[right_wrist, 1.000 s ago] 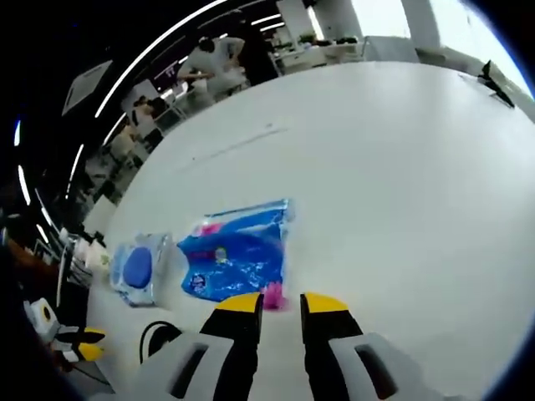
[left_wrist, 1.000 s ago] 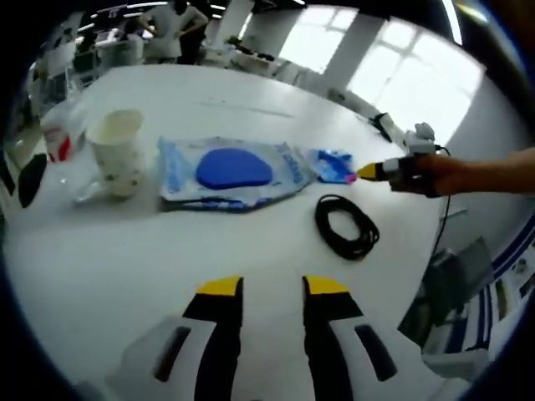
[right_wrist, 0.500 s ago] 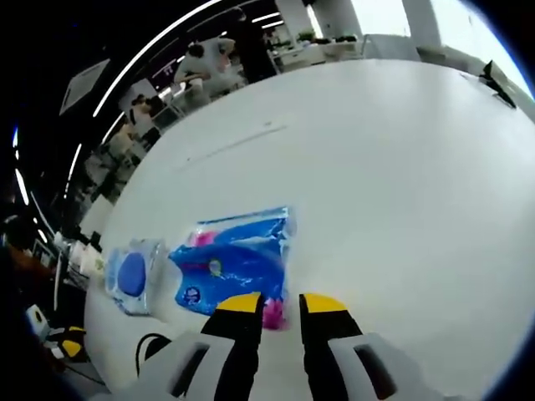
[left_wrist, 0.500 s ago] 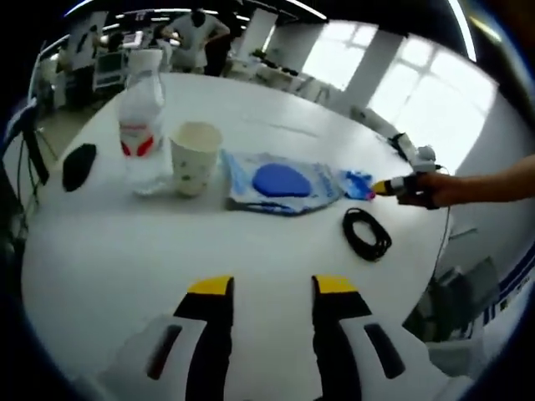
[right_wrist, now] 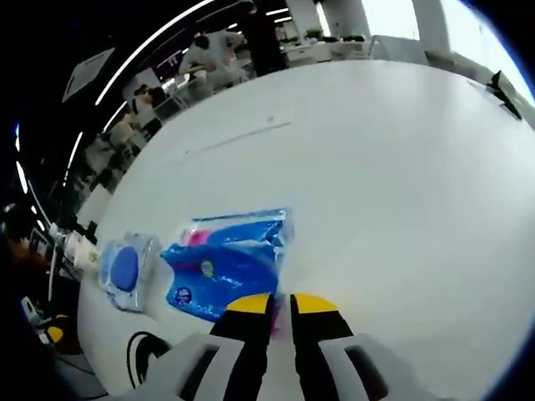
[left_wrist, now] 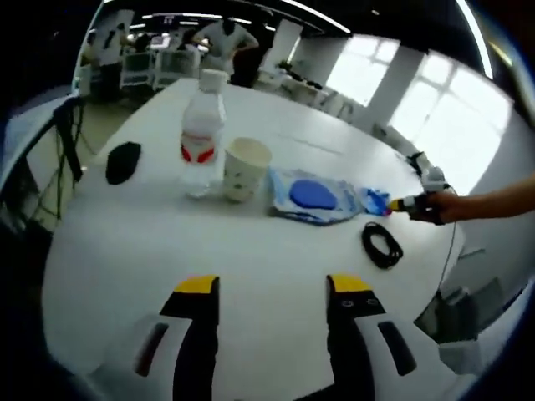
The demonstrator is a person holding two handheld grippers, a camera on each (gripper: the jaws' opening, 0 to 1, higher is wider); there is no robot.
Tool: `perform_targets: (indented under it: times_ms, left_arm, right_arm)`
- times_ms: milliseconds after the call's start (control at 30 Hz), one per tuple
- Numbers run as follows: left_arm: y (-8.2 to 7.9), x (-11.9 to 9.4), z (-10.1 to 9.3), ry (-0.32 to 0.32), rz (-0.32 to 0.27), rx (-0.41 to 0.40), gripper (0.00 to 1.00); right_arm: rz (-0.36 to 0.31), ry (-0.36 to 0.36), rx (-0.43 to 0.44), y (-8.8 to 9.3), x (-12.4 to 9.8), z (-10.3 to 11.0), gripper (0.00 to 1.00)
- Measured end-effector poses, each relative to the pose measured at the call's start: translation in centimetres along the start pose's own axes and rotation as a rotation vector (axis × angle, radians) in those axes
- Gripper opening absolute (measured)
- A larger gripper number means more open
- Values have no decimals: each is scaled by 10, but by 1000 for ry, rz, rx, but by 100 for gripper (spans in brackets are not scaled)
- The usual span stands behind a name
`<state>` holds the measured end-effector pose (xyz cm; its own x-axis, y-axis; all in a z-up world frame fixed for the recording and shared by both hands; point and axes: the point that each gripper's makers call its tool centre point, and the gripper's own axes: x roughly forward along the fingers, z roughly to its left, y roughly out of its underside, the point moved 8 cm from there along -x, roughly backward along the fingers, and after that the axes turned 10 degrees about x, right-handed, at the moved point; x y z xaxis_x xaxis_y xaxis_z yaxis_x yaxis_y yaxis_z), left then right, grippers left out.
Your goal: Arrange the tabletop items into an orderly group along one side of the table until the central work area is clear of visible clutter.
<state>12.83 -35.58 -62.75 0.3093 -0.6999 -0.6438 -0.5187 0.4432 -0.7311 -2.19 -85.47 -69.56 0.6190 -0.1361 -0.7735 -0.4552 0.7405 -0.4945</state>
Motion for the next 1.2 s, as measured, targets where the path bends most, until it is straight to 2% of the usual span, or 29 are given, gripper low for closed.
perform_targets:
  times_ms: [267,467,733,833,1200]
  left_arm:
    - [-4,-4,3,-21,-15,8,52]
    - [1,-5,12,-37,5,-6,48]
    - [5,-10,12,-48,2,-27,47]
    - [11,-4,20,-50,2,-44,47]
    - [11,-7,25,-51,-10,-22,49]
  right_arm:
    - [2,-11,-34,-1,3,-1,1]
    - [22,-32,-88,5,2,0,1]
    - [20,-34,-74,11,-1,0,1]
    - [13,-30,-68,13,-3,4,1]
    - [21,-48,-73,14,-10,7,9]
